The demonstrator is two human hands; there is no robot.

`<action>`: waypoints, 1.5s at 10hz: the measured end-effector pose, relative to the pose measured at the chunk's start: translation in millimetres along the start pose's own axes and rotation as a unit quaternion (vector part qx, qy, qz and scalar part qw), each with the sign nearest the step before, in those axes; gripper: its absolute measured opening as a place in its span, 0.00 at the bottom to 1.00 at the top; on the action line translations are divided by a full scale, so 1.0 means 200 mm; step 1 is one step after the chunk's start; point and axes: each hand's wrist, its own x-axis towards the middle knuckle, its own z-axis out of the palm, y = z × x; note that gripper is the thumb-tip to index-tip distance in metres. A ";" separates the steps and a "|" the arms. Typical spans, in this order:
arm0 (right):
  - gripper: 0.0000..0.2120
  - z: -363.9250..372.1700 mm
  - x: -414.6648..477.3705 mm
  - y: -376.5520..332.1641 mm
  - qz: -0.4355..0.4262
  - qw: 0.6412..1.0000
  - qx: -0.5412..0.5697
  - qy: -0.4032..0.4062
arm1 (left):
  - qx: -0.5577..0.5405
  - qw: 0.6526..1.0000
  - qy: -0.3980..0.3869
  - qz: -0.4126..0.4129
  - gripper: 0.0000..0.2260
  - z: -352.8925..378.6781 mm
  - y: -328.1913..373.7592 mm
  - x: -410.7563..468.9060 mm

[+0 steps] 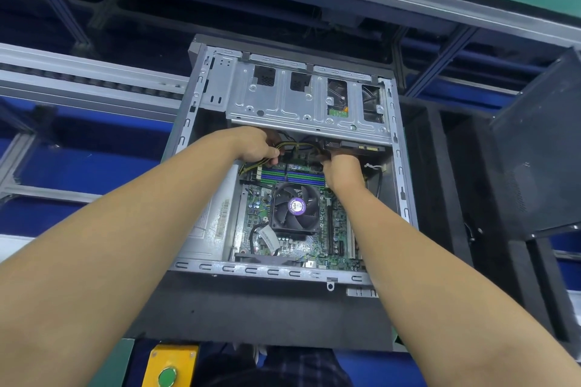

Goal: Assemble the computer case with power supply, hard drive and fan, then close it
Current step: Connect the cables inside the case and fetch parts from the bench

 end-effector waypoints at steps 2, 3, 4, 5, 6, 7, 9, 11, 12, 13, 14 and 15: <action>0.22 -0.01 0.00 -0.03 -0.054 0.987 -0.153 -0.004 | -0.003 1.000 0.012 0.003 0.16 0.00 0.01 0.00; 0.24 -0.01 0.01 -0.03 -0.087 0.954 -0.288 0.009 | -0.005 1.000 0.015 0.000 0.16 0.00 0.01 0.00; 0.19 -0.02 0.02 -0.05 -0.102 0.913 -0.393 -0.038 | -0.010 1.000 0.014 0.005 0.16 0.01 0.01 0.01; 0.16 -0.03 0.03 -0.06 -0.108 0.882 -0.452 -0.072 | -0.016 1.000 0.005 0.006 0.16 0.01 0.01 0.02; 0.16 -0.03 0.02 -0.06 -0.113 0.864 -0.484 -0.079 | -0.015 1.000 0.000 0.002 0.17 0.01 0.01 0.02; 0.18 -0.03 0.04 -0.06 -0.109 0.859 -0.492 -0.093 | -0.016 1.000 -0.004 0.001 0.17 0.02 0.02 0.02; 0.19 -0.04 0.08 -0.08 -0.102 0.854 -0.494 -0.126 | -0.011 1.000 0.003 -0.005 0.16 0.01 0.03 0.01; 0.18 -0.06 0.08 -0.08 -0.108 0.852 -0.493 -0.140 | -0.011 1.000 0.006 -0.006 0.16 0.01 0.05 -0.01; 0.18 -0.04 0.07 -0.05 -0.121 0.867 -0.471 -0.107 | -0.014 1.000 0.005 -0.008 0.17 0.01 0.05 -0.02; 0.18 -0.03 0.04 -0.04 -0.101 0.904 -0.409 -0.070 | -0.017 1.000 0.009 -0.008 0.16 0.01 0.04 -0.02; 0.15 -0.04 0.04 -0.03 -0.090 0.926 -0.363 -0.056 | -0.027 1.000 0.011 -0.007 0.16 0.01 0.04 -0.03; 0.12 -0.04 0.05 -0.02 -0.083 0.944 -0.318 -0.042 | -0.029 0.999 0.013 -0.006 0.16 0.01 0.04 -0.03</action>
